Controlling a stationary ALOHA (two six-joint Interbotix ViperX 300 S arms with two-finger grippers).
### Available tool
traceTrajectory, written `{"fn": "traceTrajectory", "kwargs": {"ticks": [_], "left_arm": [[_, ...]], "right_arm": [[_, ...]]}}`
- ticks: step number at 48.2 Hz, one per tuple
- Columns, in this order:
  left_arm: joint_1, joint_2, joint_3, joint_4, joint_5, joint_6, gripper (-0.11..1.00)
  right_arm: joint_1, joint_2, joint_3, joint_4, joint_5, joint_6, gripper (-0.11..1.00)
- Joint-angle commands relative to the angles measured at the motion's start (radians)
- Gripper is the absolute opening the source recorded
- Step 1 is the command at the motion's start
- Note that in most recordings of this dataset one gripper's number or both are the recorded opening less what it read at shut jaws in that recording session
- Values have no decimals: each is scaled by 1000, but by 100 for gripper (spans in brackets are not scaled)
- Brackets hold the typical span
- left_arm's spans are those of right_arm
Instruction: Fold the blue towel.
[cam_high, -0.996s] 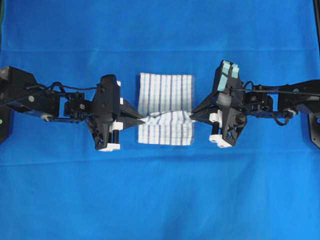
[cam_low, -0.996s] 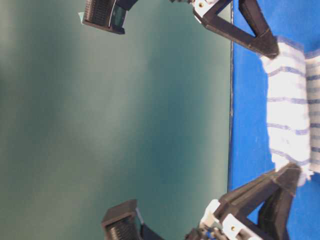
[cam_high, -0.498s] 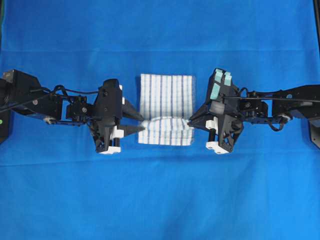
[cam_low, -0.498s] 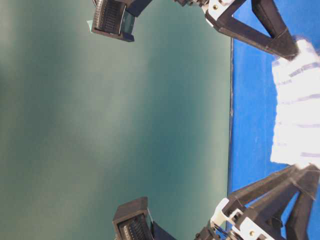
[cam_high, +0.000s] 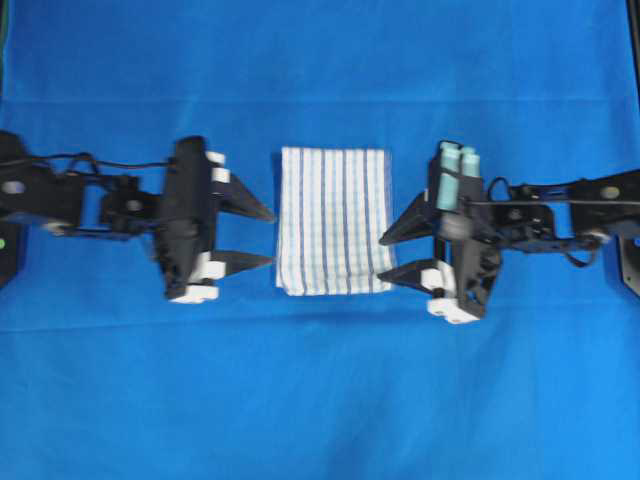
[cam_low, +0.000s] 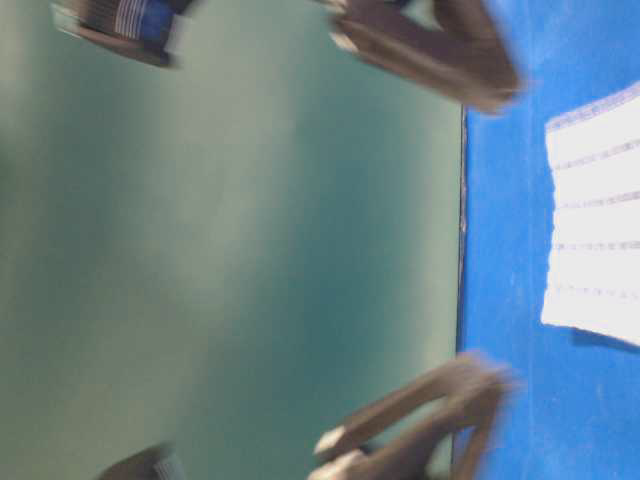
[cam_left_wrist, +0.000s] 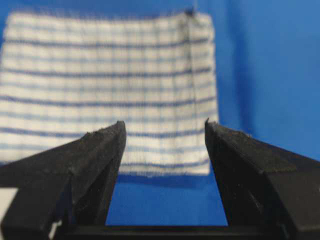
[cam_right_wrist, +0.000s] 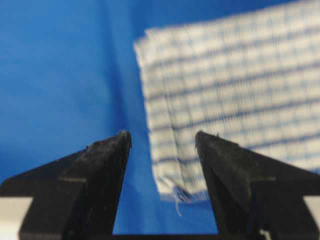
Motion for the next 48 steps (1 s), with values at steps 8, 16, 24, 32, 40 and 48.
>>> {"fn": "traceTrajectory", "kwargs": {"ticks": [8, 16, 24, 32, 40, 48], "left_arm": [[3, -318, 74, 3, 49, 2, 58], [8, -545, 161, 3, 55, 2, 58], [12, -738, 212, 6, 137, 6, 58], [20, -891, 253, 6, 215, 51, 58], [21, -1017, 304, 6, 238, 84, 58], [40, -1083, 351, 6, 267, 92, 58]], "right_arm": [[-8, -241, 8, -72, 28, -2, 60], [-29, -402, 66, -118, 29, -2, 60], [-38, -569, 107, -170, 72, -2, 60], [-40, -719, 164, -219, 133, 0, 60], [-46, -873, 267, -229, 133, 0, 60], [-81, -971, 356, -229, 137, 0, 60]]}}
